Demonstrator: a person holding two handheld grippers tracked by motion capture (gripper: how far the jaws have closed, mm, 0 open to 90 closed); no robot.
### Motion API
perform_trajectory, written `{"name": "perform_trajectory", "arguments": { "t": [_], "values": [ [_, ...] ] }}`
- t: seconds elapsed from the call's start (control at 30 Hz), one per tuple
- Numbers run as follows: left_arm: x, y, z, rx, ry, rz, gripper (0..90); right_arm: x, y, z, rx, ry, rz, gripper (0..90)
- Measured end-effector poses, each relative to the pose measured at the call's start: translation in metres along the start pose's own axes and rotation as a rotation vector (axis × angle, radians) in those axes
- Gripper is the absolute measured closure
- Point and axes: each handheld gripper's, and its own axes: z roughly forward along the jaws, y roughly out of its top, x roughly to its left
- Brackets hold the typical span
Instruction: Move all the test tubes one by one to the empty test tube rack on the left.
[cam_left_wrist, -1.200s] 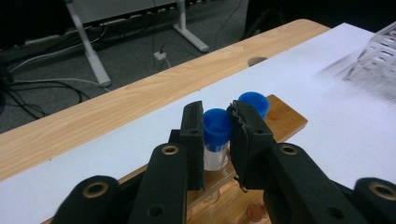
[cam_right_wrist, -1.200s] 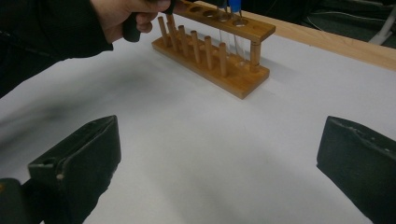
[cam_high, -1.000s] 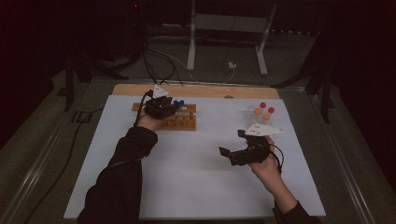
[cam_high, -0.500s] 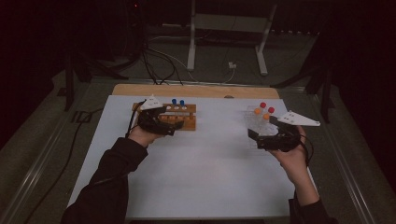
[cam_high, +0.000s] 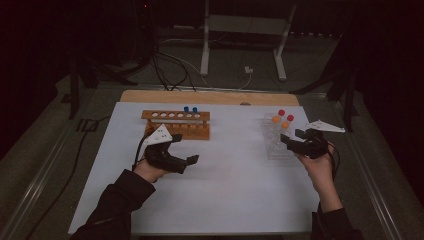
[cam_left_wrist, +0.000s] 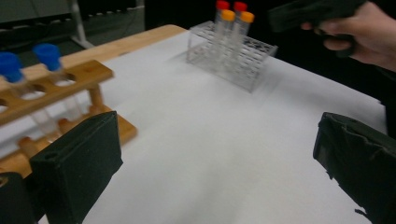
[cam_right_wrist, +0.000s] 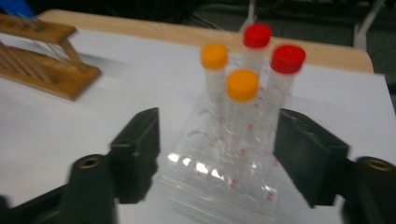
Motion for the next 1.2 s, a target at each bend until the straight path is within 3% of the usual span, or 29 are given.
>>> {"name": "perform_trajectory", "arguments": {
  "t": [0.17, 0.5, 0.9, 1.2],
  "values": [
    [-0.008, -0.010, 0.002, 0.001, -0.034, -0.002, 1.9, -0.008, -0.003, 0.011, 0.038, -0.021, 0.026, 47.0],
    [-0.008, -0.020, 0.007, 0.017, -0.049, -0.004, 1.9, -0.014, -0.001, 0.030, 0.074, -0.053, 0.069, 58.8],
    [-0.006, -0.024, 0.008, 0.028, -0.056, -0.013, 2.0, -0.015, 0.002, 0.042, 0.077, -0.022, 0.060, 64.7],
    [-0.004, -0.025, 0.008, 0.025, -0.049, -0.018, 2.1, -0.011, 0.003, 0.049, 0.083, -0.033, 0.035, 72.7]
  ]
}}
